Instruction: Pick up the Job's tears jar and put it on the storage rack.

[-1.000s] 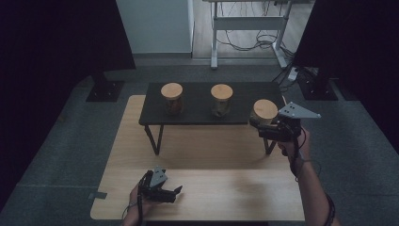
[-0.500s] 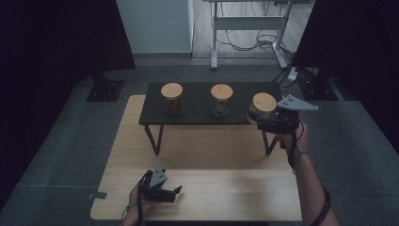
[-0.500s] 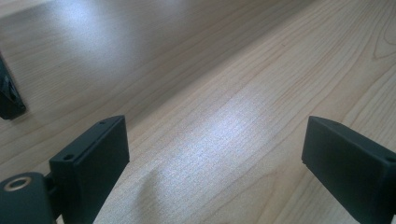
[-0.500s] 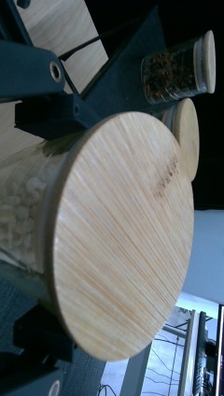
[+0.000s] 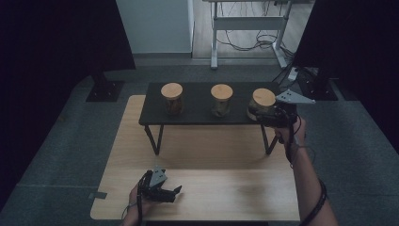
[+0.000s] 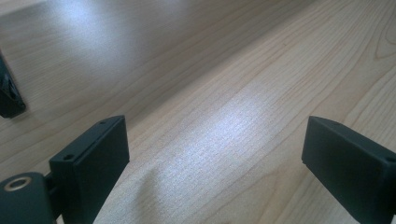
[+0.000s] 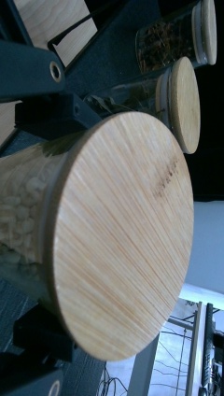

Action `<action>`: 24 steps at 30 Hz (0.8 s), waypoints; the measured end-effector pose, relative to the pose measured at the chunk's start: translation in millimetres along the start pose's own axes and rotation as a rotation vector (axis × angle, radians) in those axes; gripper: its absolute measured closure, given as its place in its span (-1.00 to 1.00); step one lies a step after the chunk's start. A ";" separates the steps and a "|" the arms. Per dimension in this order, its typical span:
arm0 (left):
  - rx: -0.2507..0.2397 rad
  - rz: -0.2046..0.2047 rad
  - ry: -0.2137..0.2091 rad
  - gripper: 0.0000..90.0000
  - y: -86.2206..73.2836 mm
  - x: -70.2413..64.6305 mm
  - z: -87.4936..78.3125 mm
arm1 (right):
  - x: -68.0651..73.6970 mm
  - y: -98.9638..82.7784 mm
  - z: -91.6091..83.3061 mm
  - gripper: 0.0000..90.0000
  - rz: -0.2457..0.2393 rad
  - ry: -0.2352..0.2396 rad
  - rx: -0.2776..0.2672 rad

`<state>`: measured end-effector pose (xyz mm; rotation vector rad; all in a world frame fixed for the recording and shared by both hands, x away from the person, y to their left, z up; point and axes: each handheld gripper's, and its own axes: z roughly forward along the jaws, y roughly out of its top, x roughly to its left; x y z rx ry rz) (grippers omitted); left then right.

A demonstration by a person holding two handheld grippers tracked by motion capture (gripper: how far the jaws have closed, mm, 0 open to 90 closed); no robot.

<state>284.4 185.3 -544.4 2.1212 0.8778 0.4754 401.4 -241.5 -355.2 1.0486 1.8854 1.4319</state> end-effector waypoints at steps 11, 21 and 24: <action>-0.002 -0.004 0.001 -0.84 0.1 0.7 -0.4 | -0.1 4.8 13.5 -0.45 0.002 -0.022 0.008; -0.002 -0.002 0.001 -0.84 0.3 1.0 -1.1 | -3.3 1.6 27.5 -0.45 0.011 -0.069 0.046; -0.002 -0.002 0.000 -0.84 0.2 1.0 -1.0 | -4.8 -1.0 30.3 -0.45 0.017 -0.079 0.055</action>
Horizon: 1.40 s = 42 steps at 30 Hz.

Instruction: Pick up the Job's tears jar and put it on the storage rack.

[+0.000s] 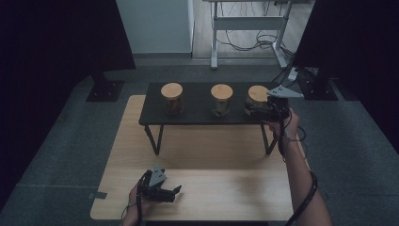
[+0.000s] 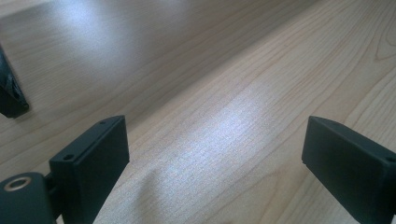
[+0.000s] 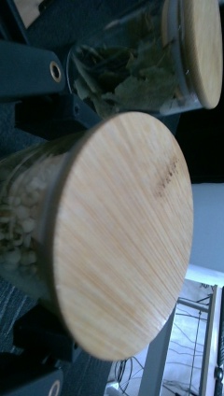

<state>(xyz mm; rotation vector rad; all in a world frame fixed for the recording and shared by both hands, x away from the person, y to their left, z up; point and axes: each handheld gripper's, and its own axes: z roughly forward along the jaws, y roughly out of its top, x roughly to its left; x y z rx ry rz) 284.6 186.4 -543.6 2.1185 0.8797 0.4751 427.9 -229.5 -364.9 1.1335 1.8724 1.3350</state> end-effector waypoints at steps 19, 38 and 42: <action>0.002 0.001 0.001 -0.84 0.0 -0.4 0.2 | 5.0 2.9 0.5 -0.47 -0.005 -0.047 0.024; 0.002 -0.003 -0.002 -0.84 0.7 -1.6 0.8 | 9.2 -0.9 -10.0 -0.73 0.011 -0.024 0.006; 0.005 -0.006 -0.001 -0.84 0.4 -1.7 1.2 | 10.8 -3.9 -14.4 -0.77 0.017 -0.028 -0.005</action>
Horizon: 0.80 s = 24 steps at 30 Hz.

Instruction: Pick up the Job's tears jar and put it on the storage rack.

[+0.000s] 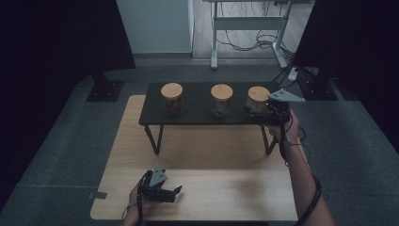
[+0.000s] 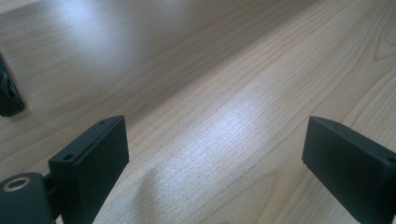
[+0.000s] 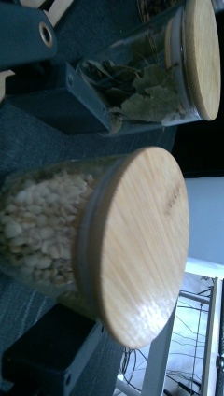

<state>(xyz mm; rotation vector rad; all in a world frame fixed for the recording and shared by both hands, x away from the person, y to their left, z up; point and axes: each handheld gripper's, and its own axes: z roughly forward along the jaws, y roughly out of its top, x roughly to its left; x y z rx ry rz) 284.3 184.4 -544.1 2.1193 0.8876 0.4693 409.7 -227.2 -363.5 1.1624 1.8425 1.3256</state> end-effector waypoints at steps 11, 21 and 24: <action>0.005 0.002 -0.003 -0.85 -0.1 -0.9 1.3 | 2.0 -9.5 -20.1 -0.80 0.002 0.020 -0.014; 0.002 0.000 -0.002 -0.85 -0.3 -1.3 -0.1 | 7.4 -22.5 -34.3 -0.81 -0.012 0.051 -0.026; 0.003 0.001 -0.003 -0.85 -0.6 -1.4 0.0 | 10.1 -28.2 -38.0 -0.81 -0.017 0.057 -0.026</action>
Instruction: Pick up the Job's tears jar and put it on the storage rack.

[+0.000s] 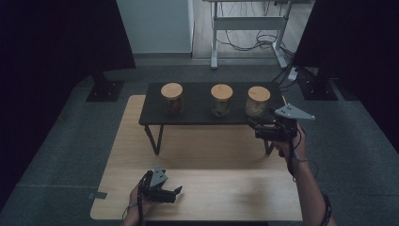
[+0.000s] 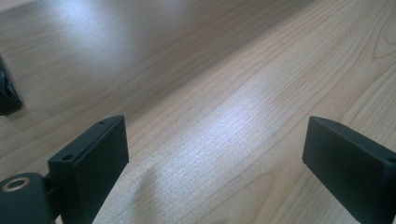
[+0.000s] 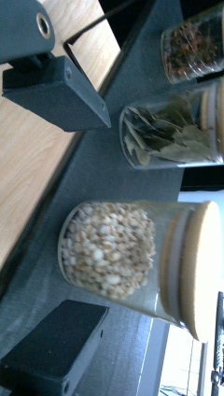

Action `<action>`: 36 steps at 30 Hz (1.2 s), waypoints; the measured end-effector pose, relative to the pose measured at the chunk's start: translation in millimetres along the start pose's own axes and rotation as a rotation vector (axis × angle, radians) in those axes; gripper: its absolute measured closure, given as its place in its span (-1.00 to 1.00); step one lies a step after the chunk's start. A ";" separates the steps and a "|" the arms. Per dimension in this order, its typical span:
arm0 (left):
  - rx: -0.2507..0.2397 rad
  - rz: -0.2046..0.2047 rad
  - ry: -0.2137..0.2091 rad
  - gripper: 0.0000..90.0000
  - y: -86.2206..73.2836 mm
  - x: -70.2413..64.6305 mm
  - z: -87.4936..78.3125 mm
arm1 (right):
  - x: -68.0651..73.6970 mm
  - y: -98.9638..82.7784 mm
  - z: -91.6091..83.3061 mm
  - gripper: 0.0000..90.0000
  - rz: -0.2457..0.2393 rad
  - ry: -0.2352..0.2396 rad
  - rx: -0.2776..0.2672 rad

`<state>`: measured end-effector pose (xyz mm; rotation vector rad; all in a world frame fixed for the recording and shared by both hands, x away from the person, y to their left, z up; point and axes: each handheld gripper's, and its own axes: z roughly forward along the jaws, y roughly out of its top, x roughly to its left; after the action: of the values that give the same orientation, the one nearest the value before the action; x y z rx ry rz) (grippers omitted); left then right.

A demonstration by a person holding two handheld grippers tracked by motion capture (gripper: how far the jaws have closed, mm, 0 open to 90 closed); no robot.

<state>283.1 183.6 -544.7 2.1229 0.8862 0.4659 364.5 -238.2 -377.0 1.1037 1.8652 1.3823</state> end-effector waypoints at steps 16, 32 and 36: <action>0.000 0.003 0.000 -0.85 -0.6 -1.6 -1.7 | 19.5 -42.1 -19.5 -0.82 0.019 0.076 -0.054; 0.003 0.014 0.002 -0.85 -0.4 -1.9 -2.4 | 43.1 -109.3 -32.5 -0.82 0.033 0.080 -0.029; 0.005 0.015 0.002 -0.85 -0.6 -1.7 -1.9 | 50.1 -128.6 -30.1 -0.82 0.038 0.099 0.001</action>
<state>280.5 183.7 -543.9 2.1350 0.8745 0.4743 278.3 -226.0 -488.3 1.0944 1.9234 1.4815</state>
